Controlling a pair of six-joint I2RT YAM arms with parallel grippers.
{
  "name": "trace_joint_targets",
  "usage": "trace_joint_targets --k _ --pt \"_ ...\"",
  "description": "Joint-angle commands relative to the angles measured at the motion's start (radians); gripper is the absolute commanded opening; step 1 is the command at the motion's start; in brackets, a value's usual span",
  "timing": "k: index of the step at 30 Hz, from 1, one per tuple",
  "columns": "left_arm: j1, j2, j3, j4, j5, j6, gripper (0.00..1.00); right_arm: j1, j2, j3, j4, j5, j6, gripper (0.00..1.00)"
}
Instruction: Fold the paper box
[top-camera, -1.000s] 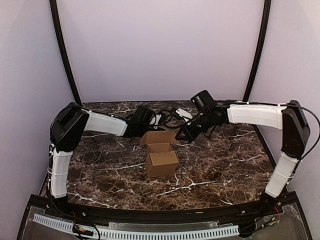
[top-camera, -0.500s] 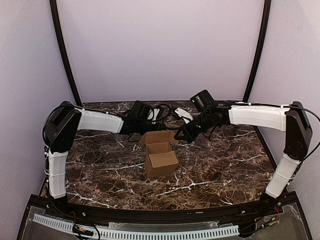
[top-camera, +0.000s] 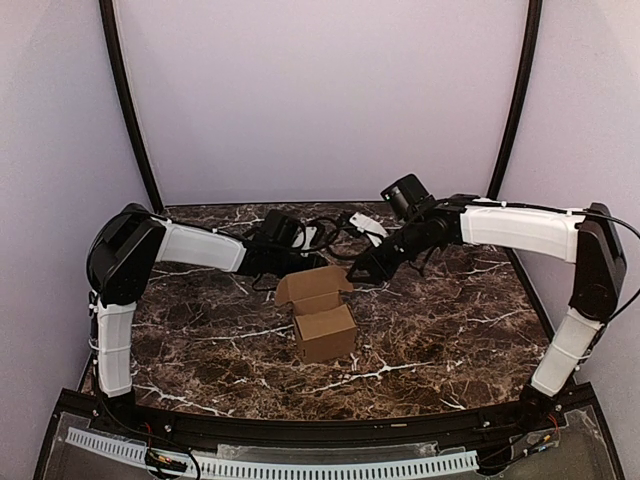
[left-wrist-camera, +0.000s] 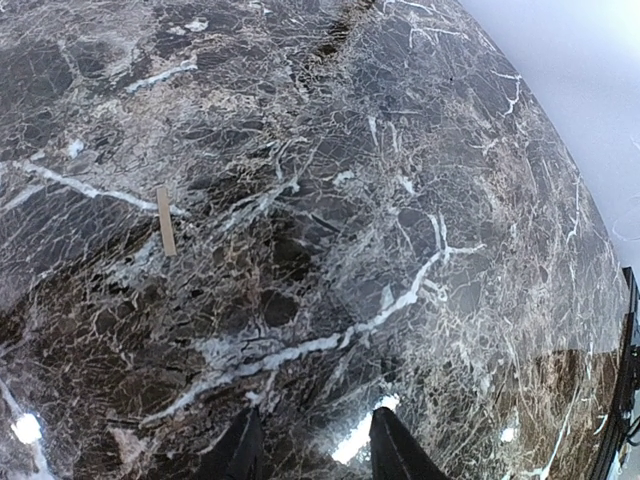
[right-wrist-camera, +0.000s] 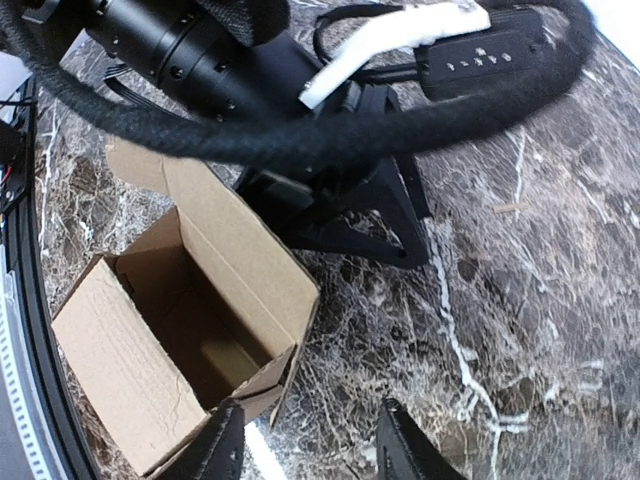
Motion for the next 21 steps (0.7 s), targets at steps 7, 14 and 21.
trace_joint_targets --k 7,14,21 --pt "0.003 -0.035 -0.013 0.011 0.037 -0.007 0.38 0.005 -0.236 -0.056 -0.175 -0.173 -0.287 0.51" --pt "0.002 -0.04 -0.013 0.005 0.056 -0.029 0.37 0.255 -0.167 -0.188 -0.198 -0.288 -0.488 0.45" --pt "-0.001 -0.064 -0.027 -0.026 0.086 -0.032 0.37 0.313 -0.072 -0.215 0.085 -0.057 -0.332 0.35"
